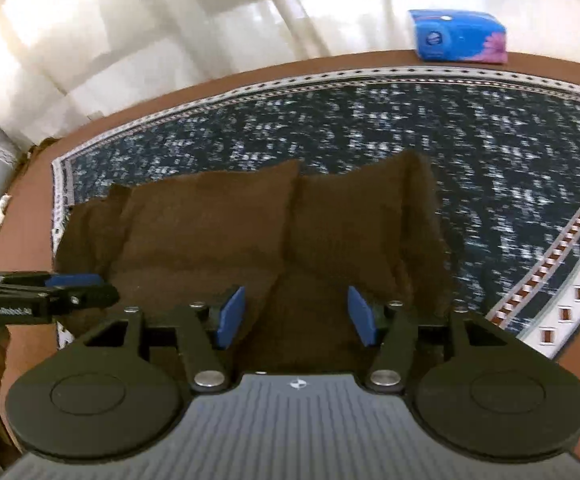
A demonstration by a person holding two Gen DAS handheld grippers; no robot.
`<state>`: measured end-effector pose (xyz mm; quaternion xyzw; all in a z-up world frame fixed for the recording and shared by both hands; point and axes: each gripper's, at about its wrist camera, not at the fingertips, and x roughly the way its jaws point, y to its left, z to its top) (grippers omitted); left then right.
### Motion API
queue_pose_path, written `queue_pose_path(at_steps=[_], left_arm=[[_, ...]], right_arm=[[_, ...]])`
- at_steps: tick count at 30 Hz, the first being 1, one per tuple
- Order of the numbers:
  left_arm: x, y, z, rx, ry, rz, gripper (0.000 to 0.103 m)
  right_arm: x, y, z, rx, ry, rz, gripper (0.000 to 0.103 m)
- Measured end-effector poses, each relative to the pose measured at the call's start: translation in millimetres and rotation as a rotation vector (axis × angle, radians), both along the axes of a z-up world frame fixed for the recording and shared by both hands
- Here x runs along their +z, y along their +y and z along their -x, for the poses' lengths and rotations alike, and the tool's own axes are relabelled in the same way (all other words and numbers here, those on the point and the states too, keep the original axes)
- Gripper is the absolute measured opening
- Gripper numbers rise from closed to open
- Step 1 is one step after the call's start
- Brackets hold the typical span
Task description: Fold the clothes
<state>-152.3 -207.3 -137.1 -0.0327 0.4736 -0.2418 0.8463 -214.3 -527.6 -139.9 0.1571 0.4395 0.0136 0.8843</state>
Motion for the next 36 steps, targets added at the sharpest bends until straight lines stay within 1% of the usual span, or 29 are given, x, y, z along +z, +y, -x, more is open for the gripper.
queue_pose_path(at_steps=[1,2,3,4,5,6,8,9,10,12,16,18,22,24,26,29,32,34,35,36], left_arm=[[1.3,6.1,0.5,0.025,0.001,-0.015,0.073],[3.1,13.2,0.9,0.059,0.006,-0.033,0.069],[7.9,21.7,1.8,0.087,0.003,-0.024,0.067],[16.3,31.8,3.3,0.109,-0.008,0.017,0.067],[24.9,41.4,5.3,0.133,-0.031,0.053,0.07],[33.8,50.4,7.6,0.158,-0.068,0.081,0.072],[43.1,64.2,7.1,0.202,-0.11,0.098,0.083],[43.8,69.1,4.3,0.214,-0.11,0.101,0.084],[41.8,72.5,-0.4,0.217,-0.093,0.103,0.084],[35.6,73.8,-9.6,0.218,-0.069,0.095,0.084],[21.3,65.2,-25.8,0.215,-0.04,0.058,0.084],[13.8,58.6,-34.1,0.211,-0.017,0.04,0.085],[-1.9,49.6,-46.6,0.226,0.031,-0.004,0.085],[-5.5,47.4,-48.6,0.232,0.046,-0.005,0.085],[-5.8,46.0,-47.8,0.23,0.043,-0.007,0.085],[-2.8,42.9,-46.7,0.221,0.048,-0.006,0.085],[-2.5,41.1,-47.1,0.212,0.055,-0.014,0.084],[-3.8,40.5,-49.0,0.208,0.065,-0.019,0.083],[-3.4,40.3,-50.1,0.206,0.068,-0.016,0.082],[-3.0,40.0,-51.2,0.205,0.072,-0.014,0.082]], right_arm=[[1.7,-1.7,2.1,-0.003,0.004,0.003,0.062],[3.5,-3.3,4.2,-0.006,0.007,0.006,0.062],[6.7,-4.6,6.6,-0.015,0.006,0.008,0.063],[12.4,-7.3,9.7,-0.023,-0.007,-0.001,0.064],[18.2,-10.0,12.9,-0.03,-0.021,-0.009,0.068],[24.3,-14.1,16.4,-0.036,-0.044,-0.015,0.075],[36.4,-22.3,23.4,-0.047,-0.088,-0.028,0.082],[42.3,-26.4,26.7,-0.053,-0.109,-0.035,0.083],[45.2,-30.5,27.8,-0.051,-0.114,-0.038,0.084],[46.4,-41.6,24.1,-0.056,-0.107,-0.04,0.085],[39.1,-58.5,13.5,-0.075,-0.077,-0.078,0.085],[30.8,-63.9,6.6,-0.083,-0.057,-0.103,0.086],[16.6,-71.5,-4.5,-0.069,-0.018,-0.115,0.086],[10.6,-74.1,-8.8,-0.056,-0.007,-0.119,0.086],[3.8,-77.9,-13.3,-0.054,0.003,-0.137,0.086],[-8.4,-83.4,-21.5,-0.04,0.024,-0.199,0.086],[-16.9,-82.1,-25.4,-0.003,0.03,-0.261,0.086],[-19.1,-82.1,-25.4,-0.005,0.019,-0.297,0.087],[-20.3,-83.1,-25.9,0.001,0.019,-0.327,0.085],[-21.4,-83.9,-26.4,0.007,0.019,-0.356,0.082]])
